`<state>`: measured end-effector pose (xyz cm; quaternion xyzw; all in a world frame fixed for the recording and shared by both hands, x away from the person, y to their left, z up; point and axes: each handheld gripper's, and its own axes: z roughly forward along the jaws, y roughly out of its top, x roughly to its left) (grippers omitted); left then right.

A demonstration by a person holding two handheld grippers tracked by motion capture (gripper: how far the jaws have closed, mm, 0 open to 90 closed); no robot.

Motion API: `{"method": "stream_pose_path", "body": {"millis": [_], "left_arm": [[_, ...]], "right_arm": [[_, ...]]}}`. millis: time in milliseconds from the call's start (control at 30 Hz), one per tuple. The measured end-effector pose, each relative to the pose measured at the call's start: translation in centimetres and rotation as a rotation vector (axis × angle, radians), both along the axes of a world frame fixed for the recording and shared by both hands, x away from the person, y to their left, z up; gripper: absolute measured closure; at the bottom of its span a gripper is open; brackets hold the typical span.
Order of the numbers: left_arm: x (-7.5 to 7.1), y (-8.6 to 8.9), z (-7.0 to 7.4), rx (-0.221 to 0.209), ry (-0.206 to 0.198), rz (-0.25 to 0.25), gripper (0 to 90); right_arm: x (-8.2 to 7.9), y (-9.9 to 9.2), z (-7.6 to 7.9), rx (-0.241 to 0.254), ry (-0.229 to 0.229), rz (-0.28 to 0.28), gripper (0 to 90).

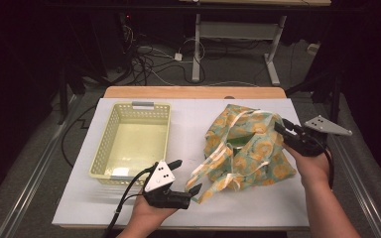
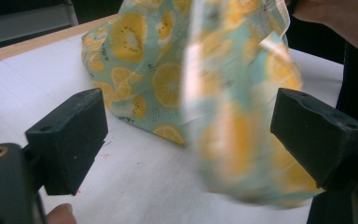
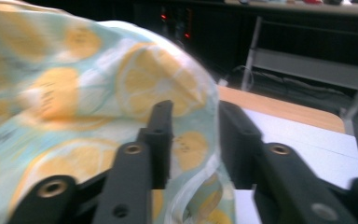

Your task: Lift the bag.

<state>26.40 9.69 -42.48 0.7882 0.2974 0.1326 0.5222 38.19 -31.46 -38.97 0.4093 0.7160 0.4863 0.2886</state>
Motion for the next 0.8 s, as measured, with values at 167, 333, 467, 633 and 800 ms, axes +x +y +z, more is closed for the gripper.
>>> {"method": "stream_pose_path", "body": {"millis": [167,333,467,633,800], "left_arm": [[-0.2,0.4,0.0,-0.010,-0.002,0.015,7.4],[-0.5,1.3,0.0,0.000,-0.005,0.038,7.3],[-0.7,2.1,-0.2,0.029,0.020,0.055,2.8],[-1.3,3.4,-0.6,0.057,0.041,0.092,0.0],[-1.9,5.0,-1.2,0.089,0.040,0.146,0.0]], "right_arm": [[-3.7,-0.1,0.6,0.017,-0.041,0.050,52.7],[-7.1,-0.5,0.6,0.027,-0.059,0.078,41.7],[-9.0,-0.8,-0.3,0.024,-0.051,0.083,32.1],[-10.0,-0.9,-2.5,0.011,0.000,0.095,16.3],[-9.6,-0.9,-5.0,0.003,0.078,0.078,0.2]]}}
